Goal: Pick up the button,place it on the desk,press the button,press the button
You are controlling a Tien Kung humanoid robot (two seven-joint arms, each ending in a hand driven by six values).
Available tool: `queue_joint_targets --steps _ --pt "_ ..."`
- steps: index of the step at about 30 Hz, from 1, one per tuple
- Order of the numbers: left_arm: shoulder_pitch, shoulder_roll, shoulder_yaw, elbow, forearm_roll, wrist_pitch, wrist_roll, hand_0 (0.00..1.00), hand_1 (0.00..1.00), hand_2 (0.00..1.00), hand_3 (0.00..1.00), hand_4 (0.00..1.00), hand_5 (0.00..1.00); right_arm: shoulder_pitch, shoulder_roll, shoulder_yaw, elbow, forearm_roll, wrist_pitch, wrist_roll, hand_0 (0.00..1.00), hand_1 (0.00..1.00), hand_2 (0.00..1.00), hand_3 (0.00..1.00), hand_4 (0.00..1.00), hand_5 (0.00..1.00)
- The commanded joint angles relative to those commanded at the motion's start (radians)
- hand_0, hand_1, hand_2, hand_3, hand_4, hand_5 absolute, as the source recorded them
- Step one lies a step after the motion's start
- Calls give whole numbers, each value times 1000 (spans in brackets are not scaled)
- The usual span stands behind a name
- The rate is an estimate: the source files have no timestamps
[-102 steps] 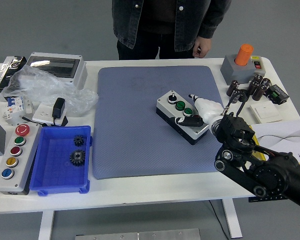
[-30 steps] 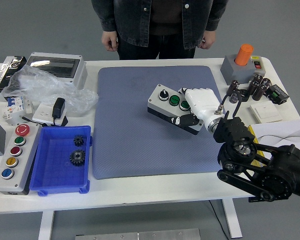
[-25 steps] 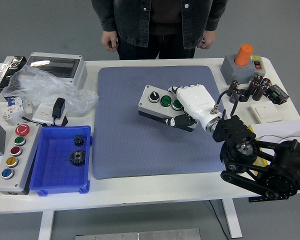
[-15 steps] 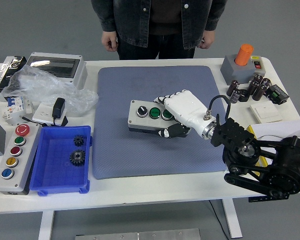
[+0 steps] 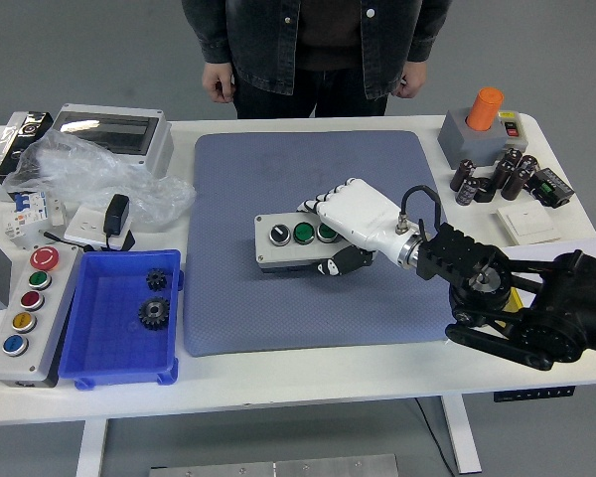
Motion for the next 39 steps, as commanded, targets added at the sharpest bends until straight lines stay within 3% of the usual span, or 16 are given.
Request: queue_joint_targets --steps 23,39 --pt "-3 -1 -1 -1 0 1 0 668 697 623 640 620 380 3 25 -31 -75 47 18 27 511 563 563 363 492 56" --pt "-8 -1 -1 -2 2 0 0 668 697 623 640 617 377 -1 32 -26 -89 65 26 25 524 586 611 365 499 68"
